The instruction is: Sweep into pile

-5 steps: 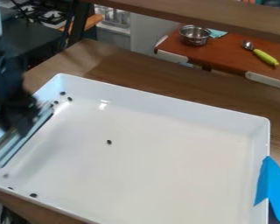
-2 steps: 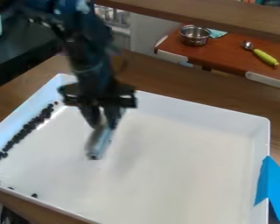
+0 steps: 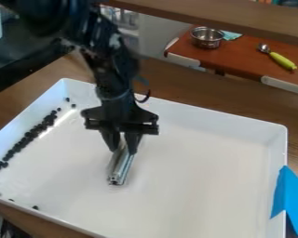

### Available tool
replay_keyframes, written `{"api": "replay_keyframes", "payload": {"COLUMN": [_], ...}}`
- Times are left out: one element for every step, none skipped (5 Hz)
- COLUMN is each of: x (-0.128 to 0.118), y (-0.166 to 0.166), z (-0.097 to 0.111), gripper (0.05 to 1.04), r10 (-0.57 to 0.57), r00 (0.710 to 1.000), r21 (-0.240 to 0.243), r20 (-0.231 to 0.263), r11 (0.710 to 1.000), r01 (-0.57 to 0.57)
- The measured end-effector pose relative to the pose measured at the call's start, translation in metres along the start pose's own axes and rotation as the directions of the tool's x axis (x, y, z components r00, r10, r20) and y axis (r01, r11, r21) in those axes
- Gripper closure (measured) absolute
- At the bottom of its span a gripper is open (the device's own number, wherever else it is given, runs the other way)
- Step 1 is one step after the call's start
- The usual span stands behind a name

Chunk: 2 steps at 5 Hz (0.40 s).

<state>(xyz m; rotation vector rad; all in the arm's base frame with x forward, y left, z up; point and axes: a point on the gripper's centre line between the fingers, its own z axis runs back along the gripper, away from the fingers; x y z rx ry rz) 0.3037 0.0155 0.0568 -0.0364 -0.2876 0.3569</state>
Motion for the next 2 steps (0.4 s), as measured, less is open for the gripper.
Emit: {"api": "replay_keyframes", "payload": {"x": [-0.002, -0.006], "y": [0.016, 0.04], "z": [-0.003, -0.001], "gripper": [0.745, 0.745], "r10": [0.019, 0.036], "r00": [1.0, 0.999], "r21": [0.011, 0.032], "r20": [0.023, 0.009], "r11": [1.0, 0.999], "r01": [-0.019, -0.037]}}
